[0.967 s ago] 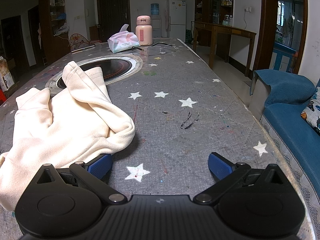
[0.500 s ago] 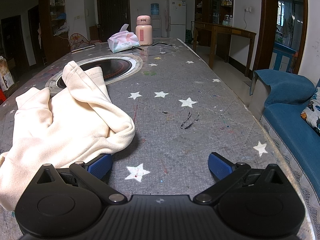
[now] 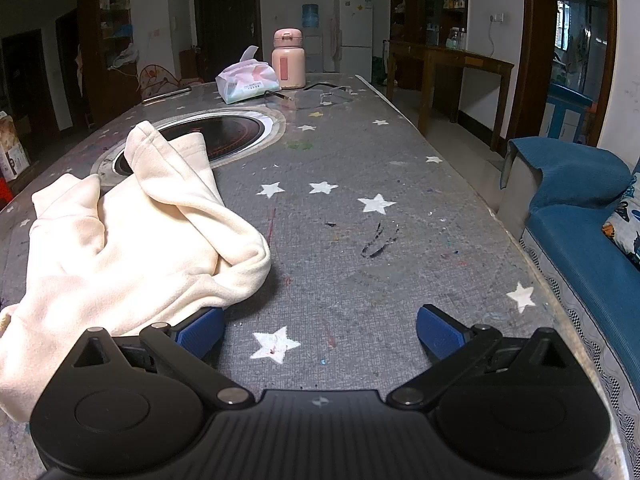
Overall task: Fold clothes
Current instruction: 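Move both grippers toward the crumpled cream shirt on the table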
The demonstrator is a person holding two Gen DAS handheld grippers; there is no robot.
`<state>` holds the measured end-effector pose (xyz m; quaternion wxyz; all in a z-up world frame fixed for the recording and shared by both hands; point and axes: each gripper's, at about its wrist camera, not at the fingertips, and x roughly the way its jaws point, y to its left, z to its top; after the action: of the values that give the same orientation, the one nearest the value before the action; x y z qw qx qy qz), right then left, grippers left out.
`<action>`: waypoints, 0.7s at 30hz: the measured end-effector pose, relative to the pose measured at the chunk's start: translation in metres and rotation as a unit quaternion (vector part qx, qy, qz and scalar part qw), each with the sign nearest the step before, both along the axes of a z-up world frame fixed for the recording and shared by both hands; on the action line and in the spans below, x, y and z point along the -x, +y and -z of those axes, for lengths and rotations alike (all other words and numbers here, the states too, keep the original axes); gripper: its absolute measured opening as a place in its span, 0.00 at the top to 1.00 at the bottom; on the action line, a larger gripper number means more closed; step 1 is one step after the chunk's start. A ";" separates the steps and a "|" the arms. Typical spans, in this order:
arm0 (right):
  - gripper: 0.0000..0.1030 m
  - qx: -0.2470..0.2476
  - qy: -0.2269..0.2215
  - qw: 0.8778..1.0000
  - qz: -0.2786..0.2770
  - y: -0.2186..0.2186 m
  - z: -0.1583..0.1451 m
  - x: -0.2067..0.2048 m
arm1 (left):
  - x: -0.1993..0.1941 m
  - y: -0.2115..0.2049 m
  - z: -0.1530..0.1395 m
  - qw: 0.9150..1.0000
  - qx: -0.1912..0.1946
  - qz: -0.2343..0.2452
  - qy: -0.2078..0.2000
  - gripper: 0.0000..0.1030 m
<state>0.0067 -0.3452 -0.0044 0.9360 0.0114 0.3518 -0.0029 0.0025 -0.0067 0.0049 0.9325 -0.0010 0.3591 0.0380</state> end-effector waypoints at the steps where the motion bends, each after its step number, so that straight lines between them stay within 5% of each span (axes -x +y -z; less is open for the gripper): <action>1: 0.00 0.000 0.001 1.000 -0.001 0.000 0.000 0.001 | 0.000 -0.001 -0.001 1.000 0.000 -0.003 0.003 0.00; 21: 0.00 -0.027 0.006 0.999 -0.029 -0.005 -0.005 0.028 | 0.016 -0.029 -0.014 0.999 0.008 0.028 0.022 0.00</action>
<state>-0.0213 -0.3499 0.0006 0.9328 0.0262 0.3578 0.0334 -0.0132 -0.0361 0.0184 0.9249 0.0025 0.3801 0.0095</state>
